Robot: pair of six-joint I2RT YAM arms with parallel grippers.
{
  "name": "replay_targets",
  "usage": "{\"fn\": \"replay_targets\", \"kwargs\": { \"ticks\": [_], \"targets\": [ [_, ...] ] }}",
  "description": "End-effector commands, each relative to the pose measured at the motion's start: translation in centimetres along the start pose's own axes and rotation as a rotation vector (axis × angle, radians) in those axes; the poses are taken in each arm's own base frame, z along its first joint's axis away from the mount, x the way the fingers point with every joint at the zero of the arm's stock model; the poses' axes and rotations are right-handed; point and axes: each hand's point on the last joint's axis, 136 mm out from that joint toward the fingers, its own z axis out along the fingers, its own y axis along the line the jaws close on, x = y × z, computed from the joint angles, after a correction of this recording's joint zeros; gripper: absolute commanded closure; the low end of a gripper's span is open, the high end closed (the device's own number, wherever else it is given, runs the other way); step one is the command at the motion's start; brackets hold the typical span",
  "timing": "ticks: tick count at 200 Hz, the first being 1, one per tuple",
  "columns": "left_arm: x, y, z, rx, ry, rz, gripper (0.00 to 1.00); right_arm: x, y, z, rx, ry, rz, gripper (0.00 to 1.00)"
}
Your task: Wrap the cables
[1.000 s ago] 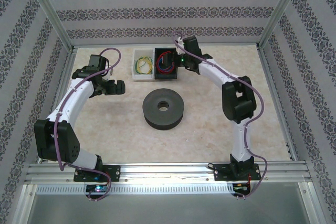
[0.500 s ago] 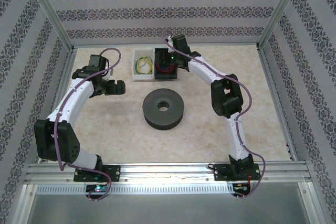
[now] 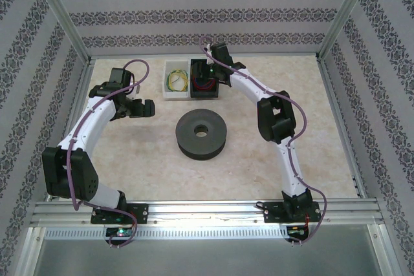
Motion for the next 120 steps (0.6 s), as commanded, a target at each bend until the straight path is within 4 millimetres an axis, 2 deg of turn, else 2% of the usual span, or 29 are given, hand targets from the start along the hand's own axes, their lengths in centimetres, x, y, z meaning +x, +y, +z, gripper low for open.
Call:
{"fn": "replay_targets", "kwargs": {
  "ticks": [1, 120],
  "targets": [
    [0.8, -0.4, 0.3, 0.006, 0.024, 0.035, 0.01, 0.2, 0.3, 0.8, 0.016, 0.012, 0.009, 0.50],
    [0.6, -0.5, 0.0, 0.011, 0.013, 0.046, 0.01, 1.1, -0.7, 1.8, 0.062, 0.037, 0.026, 0.75]
  ]
}}
